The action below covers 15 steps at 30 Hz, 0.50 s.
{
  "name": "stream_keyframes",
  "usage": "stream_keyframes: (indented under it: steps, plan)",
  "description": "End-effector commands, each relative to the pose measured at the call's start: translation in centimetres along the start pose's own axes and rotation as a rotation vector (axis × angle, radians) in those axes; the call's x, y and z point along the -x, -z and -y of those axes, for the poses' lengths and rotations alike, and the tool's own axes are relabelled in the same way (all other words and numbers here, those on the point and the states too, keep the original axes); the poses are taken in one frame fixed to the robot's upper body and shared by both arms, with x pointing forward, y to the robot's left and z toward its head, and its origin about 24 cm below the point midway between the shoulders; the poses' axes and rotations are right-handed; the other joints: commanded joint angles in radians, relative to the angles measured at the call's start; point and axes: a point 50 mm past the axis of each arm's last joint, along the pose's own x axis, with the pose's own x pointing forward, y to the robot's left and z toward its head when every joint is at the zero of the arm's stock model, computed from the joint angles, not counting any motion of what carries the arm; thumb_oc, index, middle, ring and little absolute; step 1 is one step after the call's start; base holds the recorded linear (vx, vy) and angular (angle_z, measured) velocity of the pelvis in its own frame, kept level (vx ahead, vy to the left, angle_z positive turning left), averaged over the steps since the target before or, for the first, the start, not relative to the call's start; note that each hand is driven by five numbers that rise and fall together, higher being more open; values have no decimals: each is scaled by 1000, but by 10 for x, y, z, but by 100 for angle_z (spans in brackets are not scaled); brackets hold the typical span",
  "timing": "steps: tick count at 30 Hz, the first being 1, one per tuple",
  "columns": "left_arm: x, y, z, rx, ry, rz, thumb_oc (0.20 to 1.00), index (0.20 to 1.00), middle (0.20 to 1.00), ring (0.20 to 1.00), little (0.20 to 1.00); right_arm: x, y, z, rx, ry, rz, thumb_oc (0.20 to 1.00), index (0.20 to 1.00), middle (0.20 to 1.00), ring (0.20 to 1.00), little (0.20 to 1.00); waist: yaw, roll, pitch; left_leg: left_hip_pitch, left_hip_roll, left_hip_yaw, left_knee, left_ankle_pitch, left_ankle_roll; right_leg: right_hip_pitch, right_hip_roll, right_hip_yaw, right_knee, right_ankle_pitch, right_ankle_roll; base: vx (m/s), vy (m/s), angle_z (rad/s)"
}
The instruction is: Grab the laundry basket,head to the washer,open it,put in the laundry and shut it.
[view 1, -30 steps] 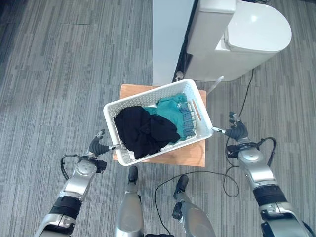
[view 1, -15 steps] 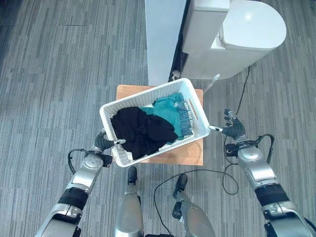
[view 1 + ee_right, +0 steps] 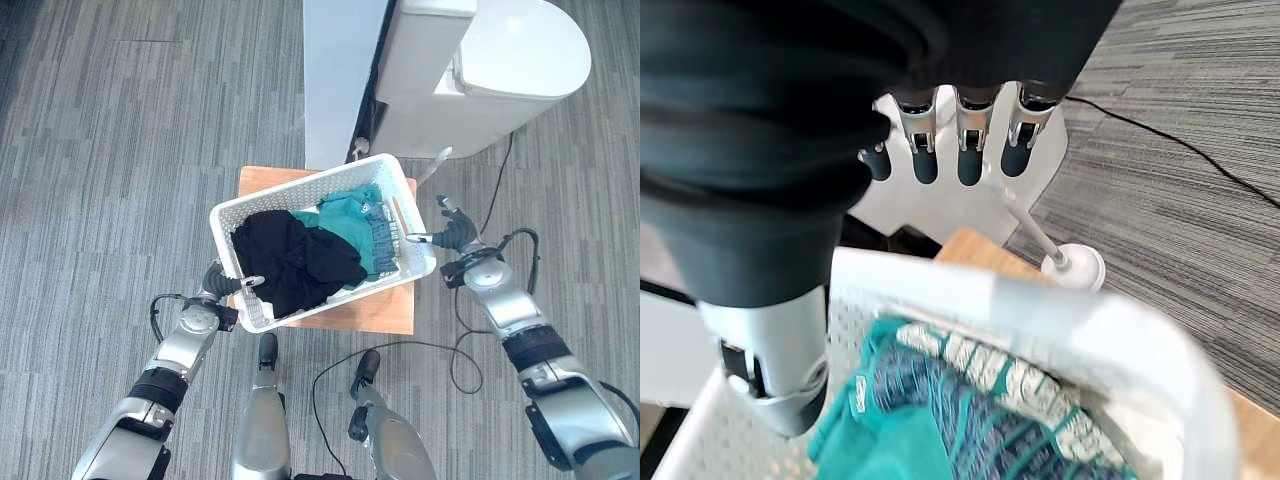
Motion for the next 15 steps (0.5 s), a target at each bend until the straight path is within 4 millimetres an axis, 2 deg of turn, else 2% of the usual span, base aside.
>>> stream_keyframes:
  steps: [1, 5, 7, 15]
  plan:
    - [-9, -29, 6, 17, 28, 93, 1000, 1000, 1000, 1000, 1000, -5, -14, 15, 50, 34, 37, 1000, 1000, 1000, 1000, 1000, 11, -21, -11, -33, 63, -2, 23, -10, -2, -82, -111, 16, 117, -25, 65, 3, 7, 5]
    - [-11, -39, 5, 12, 28, 116, 1000, 1000, 1000, 1000, 1000, -10, -12, 12, 110, 21, 6, 1000, 1000, 1000, 1000, 1000, 11, -22, -7, -40, 62, -7, 23, -8, -2, -84, -110, 14, 117, -25, 65, -2, 9, 4]
    - [-15, -52, 4, -4, 22, 143, 1000, 1000, 1000, 1000, 1000, -15, -10, 4, 151, 9, -37, 1000, 1000, 1000, 1000, 1000, 15, -26, 2, -52, 62, -13, 26, -7, -3, -92, -110, 12, 120, -26, 64, -1, 8, 7]
    - [-18, -50, 9, -13, 49, 122, 1000, 1000, 1000, 1000, 1000, -21, -10, -5, 45, 10, -68, 1000, 1000, 1000, 1000, 1000, 14, -24, 12, -69, 62, -14, 34, -5, -5, -104, -110, 12, 123, -22, 63, 0, 0, 0]
